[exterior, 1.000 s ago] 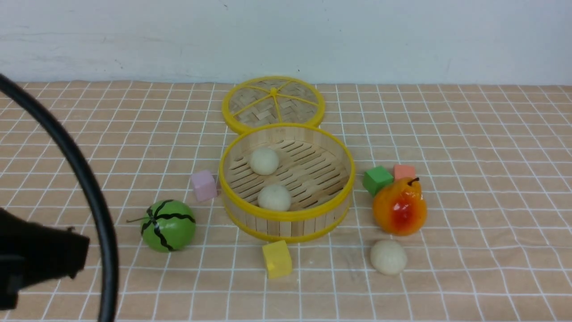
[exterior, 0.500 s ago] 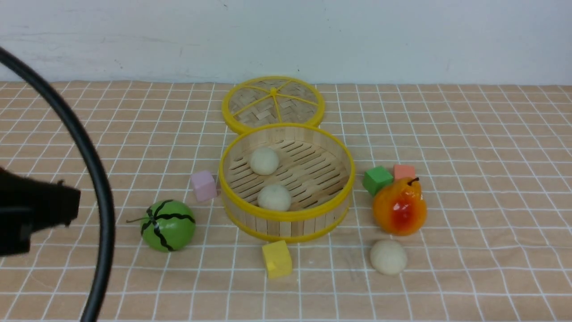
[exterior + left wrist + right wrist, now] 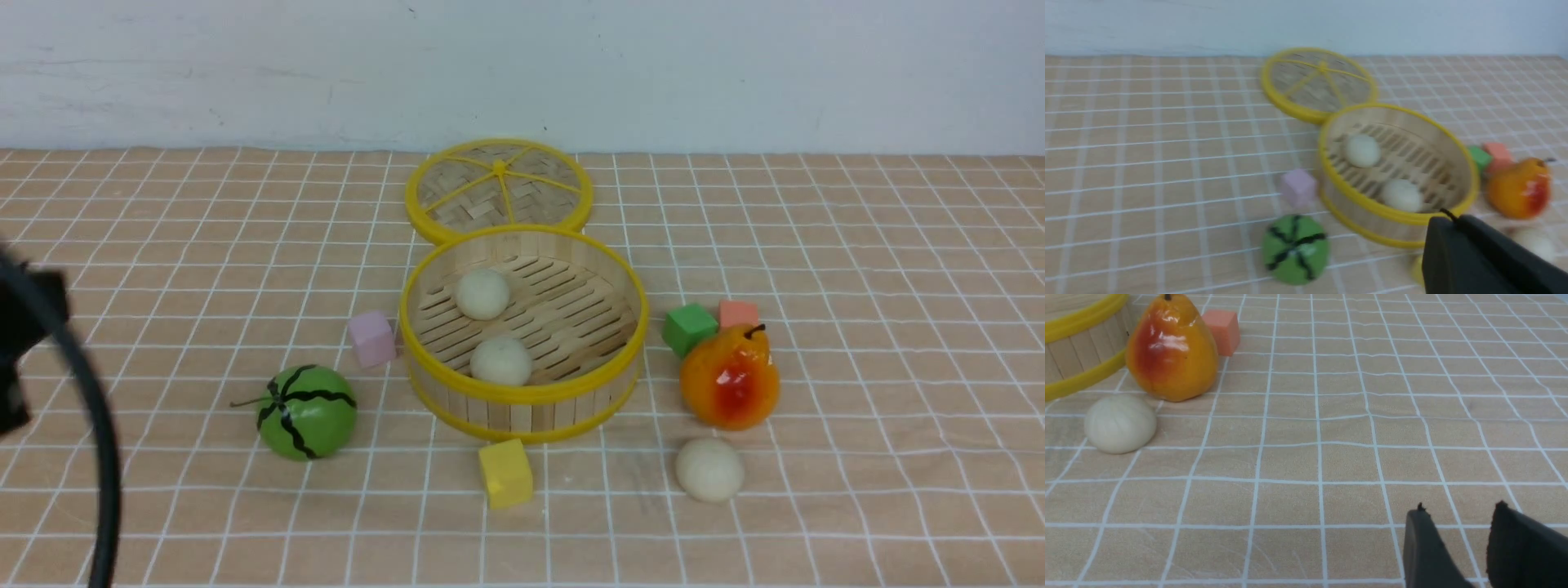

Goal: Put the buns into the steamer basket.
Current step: Use the right arm to grab a steamed stuffed bun

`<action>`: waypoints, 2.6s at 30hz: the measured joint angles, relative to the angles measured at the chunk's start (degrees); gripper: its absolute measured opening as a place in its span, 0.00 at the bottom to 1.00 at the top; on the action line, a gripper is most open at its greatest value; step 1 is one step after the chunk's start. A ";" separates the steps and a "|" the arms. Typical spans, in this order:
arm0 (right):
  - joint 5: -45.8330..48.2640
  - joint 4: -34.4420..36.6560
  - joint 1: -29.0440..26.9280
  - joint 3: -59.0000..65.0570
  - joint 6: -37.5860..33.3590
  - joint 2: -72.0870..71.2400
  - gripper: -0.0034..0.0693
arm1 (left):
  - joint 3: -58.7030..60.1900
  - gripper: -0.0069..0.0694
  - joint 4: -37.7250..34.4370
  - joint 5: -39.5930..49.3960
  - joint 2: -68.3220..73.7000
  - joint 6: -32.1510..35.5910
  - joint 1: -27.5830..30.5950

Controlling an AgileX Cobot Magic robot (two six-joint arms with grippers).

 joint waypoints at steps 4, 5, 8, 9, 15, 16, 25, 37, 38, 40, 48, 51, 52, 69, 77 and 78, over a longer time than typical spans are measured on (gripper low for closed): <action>0.00 0.00 0.00 0.00 0.00 0.00 0.38 | 12.01 0.07 2.65 -3.77 -9.92 0.00 5.01; 0.00 0.00 0.00 0.00 0.00 0.00 0.38 | 14.74 0.07 2.92 -4.22 -12.51 0.00 6.21; 0.00 0.00 0.00 0.00 0.00 0.00 0.38 | 20.48 0.07 2.89 -5.01 -18.72 0.00 9.03; 0.00 0.00 0.00 0.00 0.00 0.00 0.38 | 24.06 0.07 2.32 -5.30 -23.48 0.00 11.16; 0.00 0.00 0.00 0.00 0.00 -0.02 0.38 | 39.15 0.07 -3.91 -6.69 -32.50 -0.87 16.13; 0.00 0.00 0.00 0.00 0.00 -0.02 0.38 | 39.42 0.07 -4.27 -6.53 -32.50 -0.99 16.21; 0.00 0.00 0.00 0.00 0.00 -0.02 0.38 | 40.94 0.07 -6.21 -5.99 -32.50 -2.84 16.67; 0.00 0.00 0.00 0.00 0.00 -0.02 0.38 | 40.94 0.07 -0.87 -6.13 -32.50 -2.84 16.67; 0.00 0.00 0.00 0.00 0.00 -0.02 0.38 | 40.94 0.07 -0.91 -6.13 -32.50 -2.84 16.67; 0.00 0.00 0.00 0.00 0.00 -0.02 0.38 | 40.94 0.07 -0.95 -6.13 -32.50 -2.84 16.67; 0.00 0.00 0.00 0.00 0.00 -0.02 0.38 | 40.94 0.07 -1.14 -6.13 -32.50 -2.84 16.67; 0.00 -0.24 0.00 0.00 0.00 -0.02 0.38 | 40.94 0.07 -1.14 -6.13 -32.50 -2.84 16.67; -0.23 -0.55 0.00 0.00 0.00 -0.02 0.38 | 40.94 0.07 -1.14 -6.13 -32.50 -2.86 16.67; -49.71 1.09 0.00 0.56 2.64 -0.02 0.38 | 40.94 0.09 -3.32 -6.13 -32.50 -5.00 16.67; -43.58 9.49 0.00 -13.23 12.79 1.65 0.38 | 40.94 0.10 -3.32 -6.13 -32.50 -5.00 16.67; -41.58 9.82 0.00 -15.95 12.86 2.84 0.38 | 40.94 0.10 -3.32 -6.13 -32.50 -5.00 16.67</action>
